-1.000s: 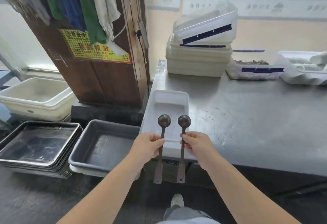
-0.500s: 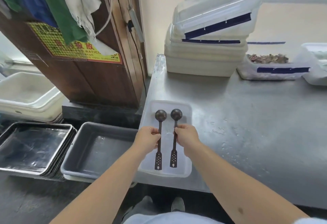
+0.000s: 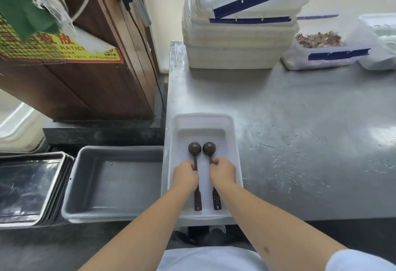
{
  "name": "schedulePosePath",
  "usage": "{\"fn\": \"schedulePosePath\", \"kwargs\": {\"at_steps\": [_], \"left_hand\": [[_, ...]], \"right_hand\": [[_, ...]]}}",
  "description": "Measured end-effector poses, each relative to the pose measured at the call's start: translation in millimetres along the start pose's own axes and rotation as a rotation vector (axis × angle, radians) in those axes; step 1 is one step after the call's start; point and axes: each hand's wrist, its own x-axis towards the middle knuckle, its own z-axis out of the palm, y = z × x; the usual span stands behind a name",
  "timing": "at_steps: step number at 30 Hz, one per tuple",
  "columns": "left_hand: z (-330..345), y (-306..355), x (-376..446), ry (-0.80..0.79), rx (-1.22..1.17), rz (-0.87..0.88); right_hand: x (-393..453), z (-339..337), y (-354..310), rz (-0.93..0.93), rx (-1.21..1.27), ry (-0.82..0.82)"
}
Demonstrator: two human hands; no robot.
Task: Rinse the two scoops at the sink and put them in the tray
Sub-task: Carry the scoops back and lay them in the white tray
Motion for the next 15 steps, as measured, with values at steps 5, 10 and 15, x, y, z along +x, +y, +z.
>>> {"fn": "schedulePosePath", "kwargs": {"at_steps": [5,10,15], "left_hand": [[7.2,-4.2,-2.8,0.08,0.109,0.048],[9.2,-14.9,-13.1,-0.037,0.607,0.375],[7.2,-23.5,-20.2,-0.086,0.872,0.467]], "right_hand": [[-5.1,4.7,-2.5,-0.027,-0.014,0.087],[-18.5,3.2,0.5,-0.372,-0.342,-0.054],[-25.5,3.9,9.9,-0.517,-0.687,-0.144]]}}
